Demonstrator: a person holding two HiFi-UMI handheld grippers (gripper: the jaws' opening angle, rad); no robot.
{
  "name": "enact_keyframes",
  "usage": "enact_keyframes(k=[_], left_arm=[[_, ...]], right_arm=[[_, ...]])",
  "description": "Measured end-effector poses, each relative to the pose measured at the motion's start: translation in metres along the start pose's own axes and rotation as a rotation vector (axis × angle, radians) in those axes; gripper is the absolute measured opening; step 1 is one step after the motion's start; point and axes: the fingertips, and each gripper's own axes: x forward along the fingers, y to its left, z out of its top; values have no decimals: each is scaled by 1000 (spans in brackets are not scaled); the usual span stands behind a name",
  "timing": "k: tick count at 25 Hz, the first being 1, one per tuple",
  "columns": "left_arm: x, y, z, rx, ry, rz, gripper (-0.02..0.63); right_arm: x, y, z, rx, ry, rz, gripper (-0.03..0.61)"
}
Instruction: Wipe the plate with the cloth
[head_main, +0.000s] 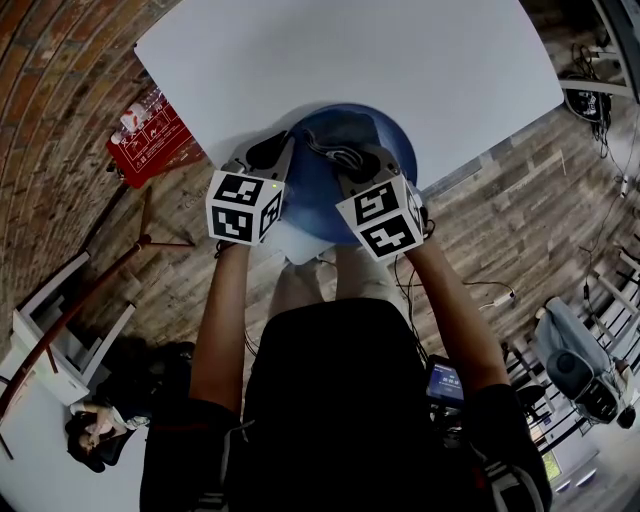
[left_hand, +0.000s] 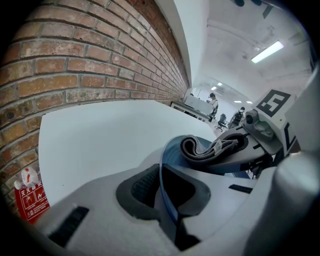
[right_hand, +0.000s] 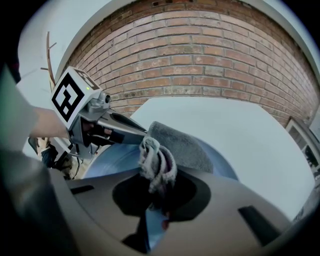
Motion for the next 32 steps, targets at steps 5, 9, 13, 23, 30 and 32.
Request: enact_keyframes(k=[5,9,13,23,30,32], left_arm=[[0,1,1,0,-1,4,32],[-1,1,0,4,-2,8,32],[0,1,0,3,-2,6,33],[0,0,1,5,-3,10,33],[0,1,1,8,-6,14,33],[-1,1,1,9,-6,16,34]], right_arm=[[-5,-7,-6,7,12,-13,51],[-9,-8,-14,43,10,-13,51],[-12,-8,-18,36,13,-19,51],[-24,-7,-33,-1,53,-2,51],[-27,2,-41,6,64,19,51],[-28,4,-43,6,68,27,51]])
